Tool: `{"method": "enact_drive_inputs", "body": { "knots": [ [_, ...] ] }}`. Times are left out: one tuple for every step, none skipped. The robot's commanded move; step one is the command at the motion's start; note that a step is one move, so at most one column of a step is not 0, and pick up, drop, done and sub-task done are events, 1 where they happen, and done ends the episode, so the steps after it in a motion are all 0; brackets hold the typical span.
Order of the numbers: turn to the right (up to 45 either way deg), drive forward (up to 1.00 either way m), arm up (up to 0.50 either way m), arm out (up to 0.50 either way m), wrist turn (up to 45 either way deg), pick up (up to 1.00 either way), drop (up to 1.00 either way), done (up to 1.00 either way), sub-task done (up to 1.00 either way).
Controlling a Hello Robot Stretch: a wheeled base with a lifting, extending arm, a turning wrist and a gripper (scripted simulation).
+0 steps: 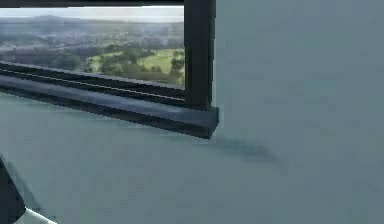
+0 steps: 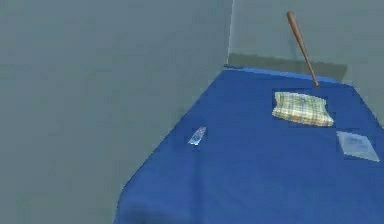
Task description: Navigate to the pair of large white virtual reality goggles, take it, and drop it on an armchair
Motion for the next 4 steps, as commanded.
{"method": "enact_drive_inputs", "body": {
  "knots": [
    [-45.0,0.0,0.0,0.0,0.0,0.0,0.0,0.0,0.0],
    [-45.0,0.0,0.0,0.0,0.0,0.0,0.0,0.0,0.0],
    [-9.0,0.0,0.0,0.0,0.0,0.0,0.0,0.0,0.0],
    [0.0,1.0,0.0,0.0,0.0,0.0,0.0,0.0,0.0]
  ]
}}
